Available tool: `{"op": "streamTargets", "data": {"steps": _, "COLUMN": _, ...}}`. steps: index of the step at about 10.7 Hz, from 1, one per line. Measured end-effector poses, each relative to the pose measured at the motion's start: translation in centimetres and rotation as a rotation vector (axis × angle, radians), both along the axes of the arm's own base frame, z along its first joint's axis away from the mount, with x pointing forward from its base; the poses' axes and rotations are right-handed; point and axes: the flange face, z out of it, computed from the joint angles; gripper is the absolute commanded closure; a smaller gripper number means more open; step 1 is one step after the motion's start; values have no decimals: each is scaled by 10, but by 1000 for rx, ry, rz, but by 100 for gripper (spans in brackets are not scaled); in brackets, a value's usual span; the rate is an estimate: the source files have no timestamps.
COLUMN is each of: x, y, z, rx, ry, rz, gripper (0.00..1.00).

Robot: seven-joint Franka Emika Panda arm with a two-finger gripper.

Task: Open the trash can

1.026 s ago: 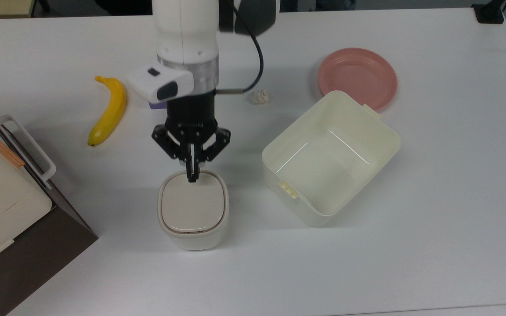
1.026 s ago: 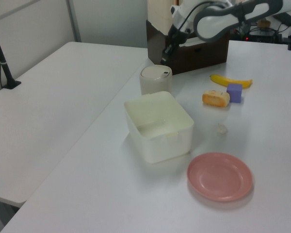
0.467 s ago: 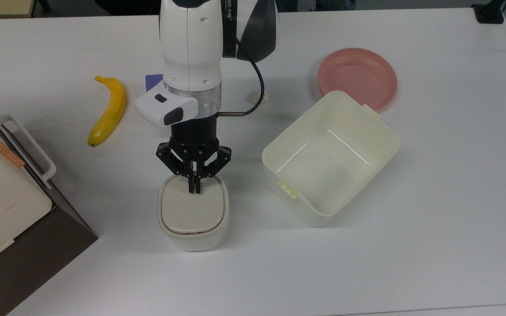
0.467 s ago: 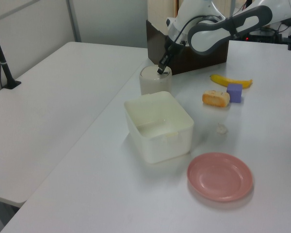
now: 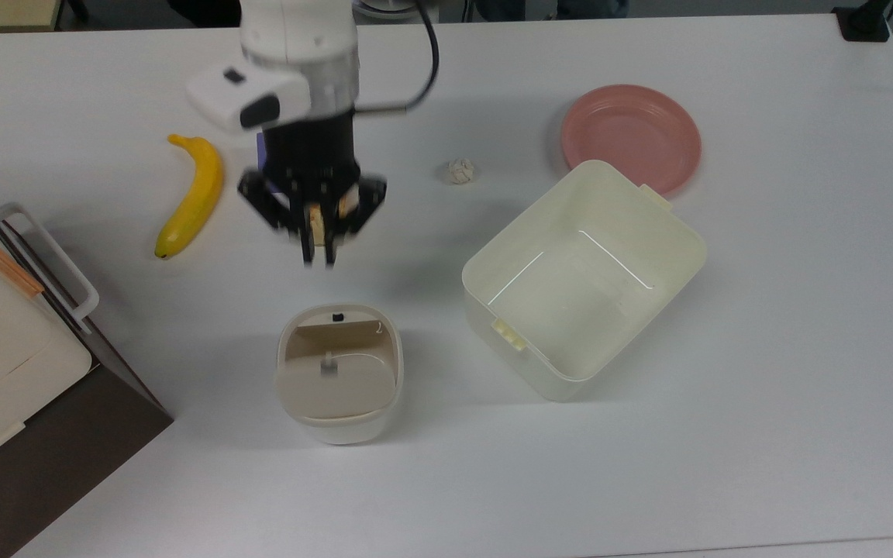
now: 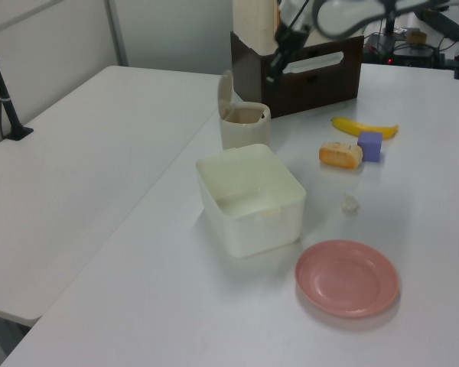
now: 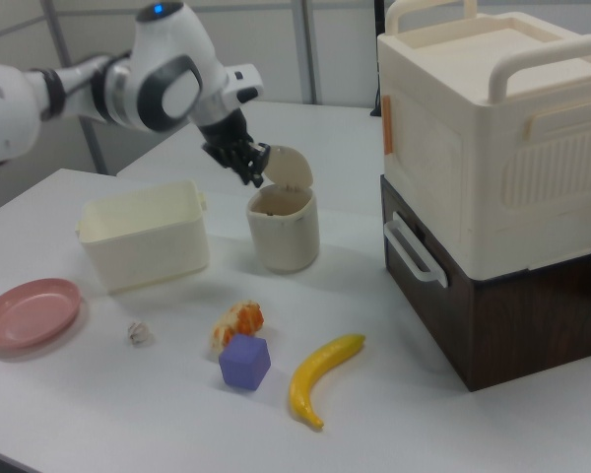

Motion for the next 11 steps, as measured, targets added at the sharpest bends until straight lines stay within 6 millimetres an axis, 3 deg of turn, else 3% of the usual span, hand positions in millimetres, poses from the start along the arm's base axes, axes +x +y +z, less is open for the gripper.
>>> {"op": "streamTargets", "data": {"steps": 1, "x": -17, "y": -1, "z": 10, "rx": 13, "ry": 88, "rz": 13, "gripper": 0}}
{"op": "streamTargets", "data": {"steps": 6, "x": -68, "y": 2, "z": 19, "rx": -21, "ry": 392, "rz": 40, "gripper": 0}}
{"op": "streamTargets", "data": {"steps": 11, "x": -74, "y": -2, "z": 32, "rx": -11, "ry": 376, "rz": -32, "gripper": 0}}
